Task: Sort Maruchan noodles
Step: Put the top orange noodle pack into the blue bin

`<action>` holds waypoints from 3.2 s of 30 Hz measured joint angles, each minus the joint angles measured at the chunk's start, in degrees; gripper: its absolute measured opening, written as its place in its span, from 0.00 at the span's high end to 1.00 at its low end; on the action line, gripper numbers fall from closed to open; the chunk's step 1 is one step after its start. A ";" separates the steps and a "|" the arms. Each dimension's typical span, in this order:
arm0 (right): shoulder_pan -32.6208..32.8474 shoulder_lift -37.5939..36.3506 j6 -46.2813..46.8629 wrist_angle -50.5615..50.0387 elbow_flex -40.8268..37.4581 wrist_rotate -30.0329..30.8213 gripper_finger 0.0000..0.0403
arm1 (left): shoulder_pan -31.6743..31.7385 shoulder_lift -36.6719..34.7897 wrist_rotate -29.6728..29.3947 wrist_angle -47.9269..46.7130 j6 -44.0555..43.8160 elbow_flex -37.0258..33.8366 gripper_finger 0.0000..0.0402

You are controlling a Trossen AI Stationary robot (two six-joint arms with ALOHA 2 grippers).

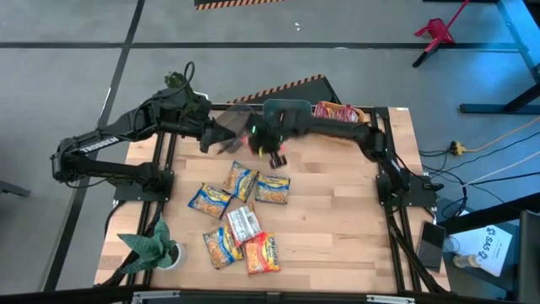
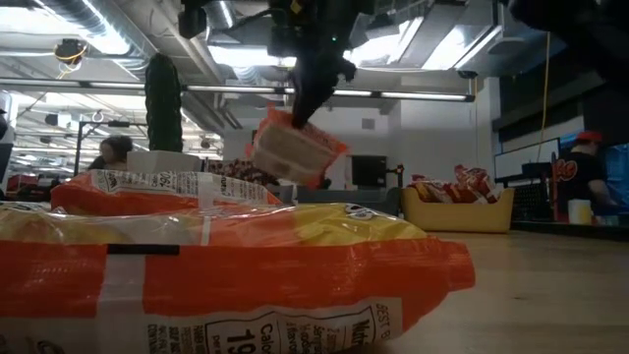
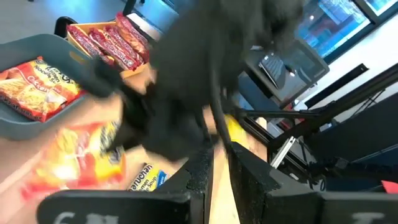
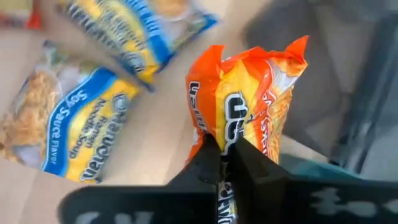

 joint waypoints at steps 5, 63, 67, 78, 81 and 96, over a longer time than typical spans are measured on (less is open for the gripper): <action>-7.59 0.00 3.67 -3.21 7.66 -8.58 1.00 | 0.00 -0.04 -0.16 0.10 0.00 -0.01 0.89; -25.80 -0.44 57.78 15.71 -5.24 -20.15 1.00 | 3.26 0.22 -3.28 4.26 1.55 0.01 0.89; -24.88 -0.44 59.88 16.19 -5.26 -18.69 1.00 | 3.26 0.22 -3.30 4.24 1.59 0.01 0.89; -22.92 0.59 63.87 18.22 -5.23 -15.91 1.00 | 3.26 0.25 -3.28 4.24 1.63 0.01 0.89; -22.90 0.57 64.81 17.90 -5.20 -15.08 1.00 | 3.26 0.24 -3.13 4.24 1.63 0.01 0.89; -22.90 2.14 66.33 17.54 -5.24 -15.91 1.00 | 3.23 0.22 -3.08 4.83 1.50 0.01 0.89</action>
